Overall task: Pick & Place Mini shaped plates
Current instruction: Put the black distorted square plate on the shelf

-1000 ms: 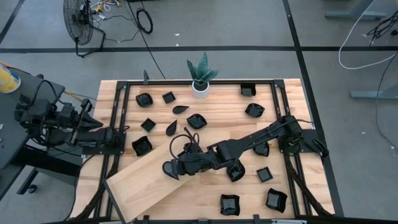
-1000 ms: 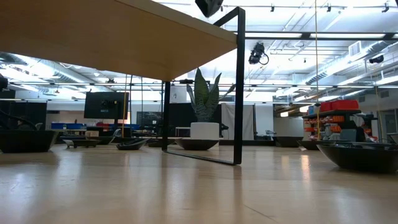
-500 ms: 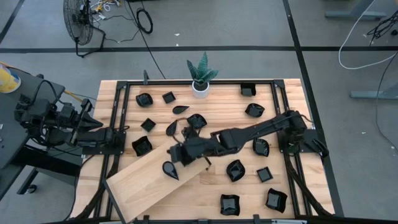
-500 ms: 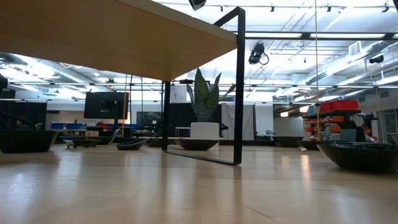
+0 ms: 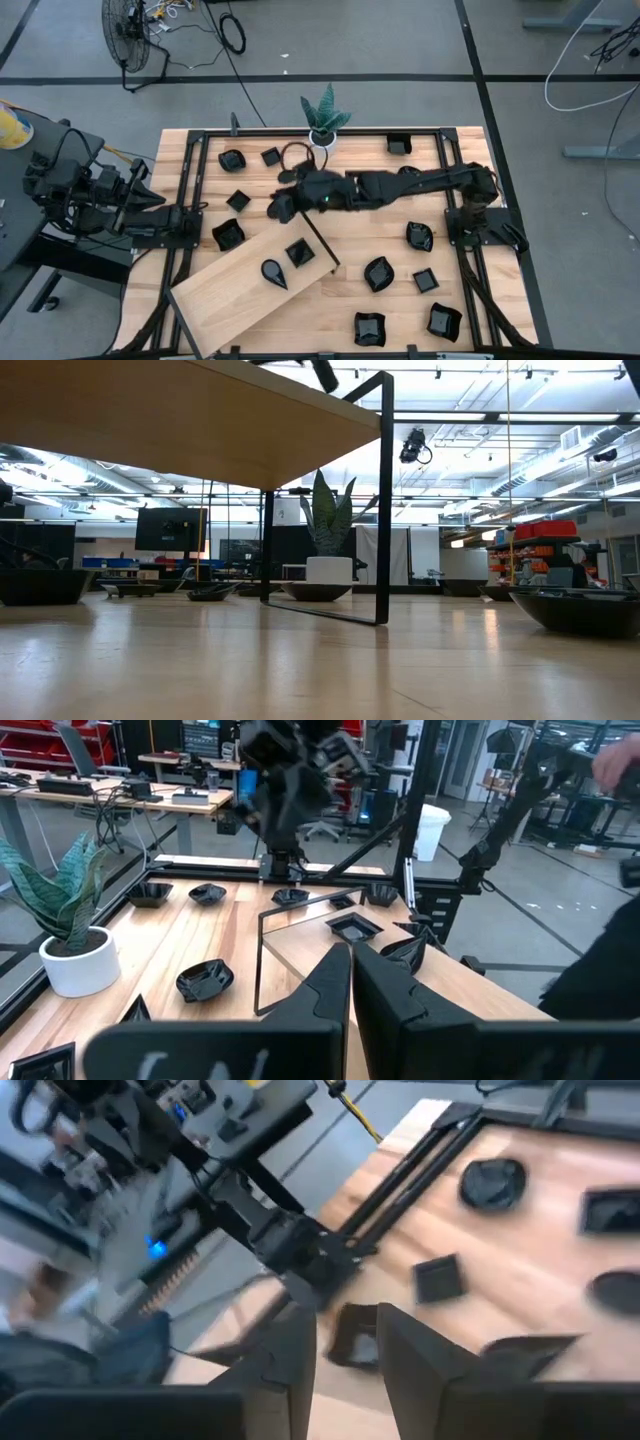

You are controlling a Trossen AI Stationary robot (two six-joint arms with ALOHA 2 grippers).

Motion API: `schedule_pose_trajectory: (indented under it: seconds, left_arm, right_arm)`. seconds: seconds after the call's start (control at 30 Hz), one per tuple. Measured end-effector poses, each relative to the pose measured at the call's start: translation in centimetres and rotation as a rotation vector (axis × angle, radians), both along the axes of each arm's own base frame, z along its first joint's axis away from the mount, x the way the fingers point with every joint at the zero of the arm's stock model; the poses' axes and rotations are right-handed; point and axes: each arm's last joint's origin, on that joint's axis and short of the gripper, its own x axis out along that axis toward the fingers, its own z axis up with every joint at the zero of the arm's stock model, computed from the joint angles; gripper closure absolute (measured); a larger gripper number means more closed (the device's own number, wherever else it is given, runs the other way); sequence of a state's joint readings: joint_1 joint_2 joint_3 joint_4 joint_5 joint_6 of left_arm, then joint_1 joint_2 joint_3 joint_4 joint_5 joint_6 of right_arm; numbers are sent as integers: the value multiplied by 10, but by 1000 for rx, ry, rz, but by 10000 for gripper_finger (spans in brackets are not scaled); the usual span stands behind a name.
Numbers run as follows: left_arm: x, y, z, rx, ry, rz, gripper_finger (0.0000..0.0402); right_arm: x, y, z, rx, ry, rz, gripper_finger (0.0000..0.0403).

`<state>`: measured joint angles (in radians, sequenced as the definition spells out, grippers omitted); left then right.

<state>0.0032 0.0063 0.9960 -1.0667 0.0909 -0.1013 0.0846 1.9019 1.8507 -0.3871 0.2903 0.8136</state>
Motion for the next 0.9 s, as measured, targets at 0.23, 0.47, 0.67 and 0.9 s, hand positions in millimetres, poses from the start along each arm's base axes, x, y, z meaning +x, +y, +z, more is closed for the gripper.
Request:
schedule_pose_trajectory:
  seconds: [0.23, 0.47, 0.67, 0.9]
  left_arm:
    - [0, 0, 0, 0, 0, 0, 383]
    - [0, 0, 0, 0, 0, 0, 383]
    - [0, 0, 0, 0, 0, 0, 383]
    - [0, 0, 0, 0, 0, 0, 383]
  right_arm:
    - [-18, -46, 15, -146, 87, 58, 291]
    - [-50, -88, 13, -295, 172, 47, 291]
    - [-94, -109, -13, -348, 265, 19, 291]
    - [-145, -120, -45, -424, 368, 24, 291]
